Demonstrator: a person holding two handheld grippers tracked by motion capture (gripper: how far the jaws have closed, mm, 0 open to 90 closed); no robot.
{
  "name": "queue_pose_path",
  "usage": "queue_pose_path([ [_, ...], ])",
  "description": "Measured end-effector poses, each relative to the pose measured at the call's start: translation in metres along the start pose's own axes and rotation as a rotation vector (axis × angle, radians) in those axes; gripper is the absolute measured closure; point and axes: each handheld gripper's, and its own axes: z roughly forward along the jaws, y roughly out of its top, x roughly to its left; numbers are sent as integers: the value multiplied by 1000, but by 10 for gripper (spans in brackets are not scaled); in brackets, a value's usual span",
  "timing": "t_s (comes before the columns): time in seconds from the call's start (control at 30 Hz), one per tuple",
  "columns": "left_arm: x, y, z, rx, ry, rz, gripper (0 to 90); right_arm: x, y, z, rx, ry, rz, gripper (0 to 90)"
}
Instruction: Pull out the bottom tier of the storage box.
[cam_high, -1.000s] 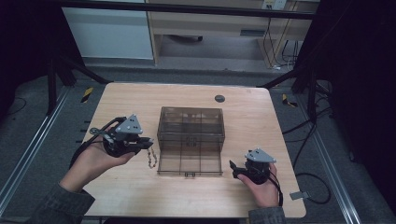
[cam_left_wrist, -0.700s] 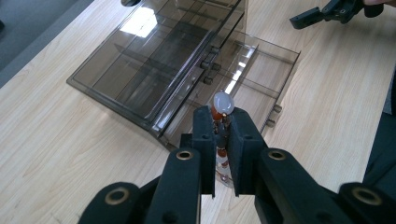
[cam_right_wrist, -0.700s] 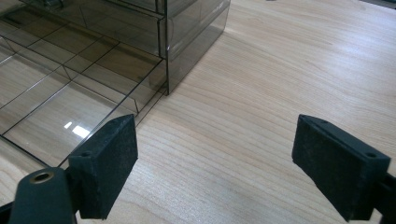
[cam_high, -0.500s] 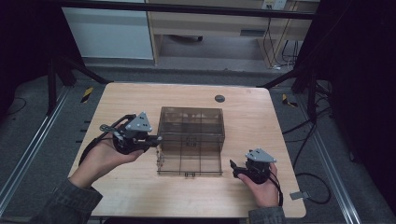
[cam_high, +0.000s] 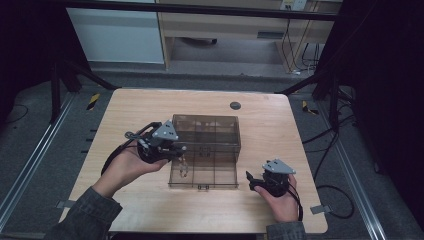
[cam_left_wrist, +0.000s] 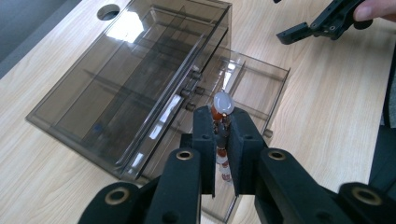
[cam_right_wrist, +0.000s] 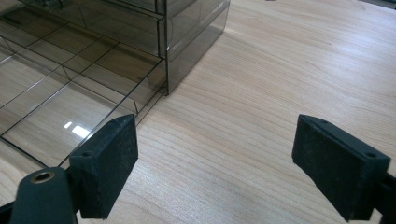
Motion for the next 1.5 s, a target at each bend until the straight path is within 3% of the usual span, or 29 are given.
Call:
queue_pose_path([
  [0.63, -13, 19, 24, -9, -36, 34, 823, -4, -2, 0, 8, -14, 8, 158],
  [1.5, -23, 27, 55, 14, -60, 70, 823, -6, -4, 0, 18, -29, 22, 151],
])
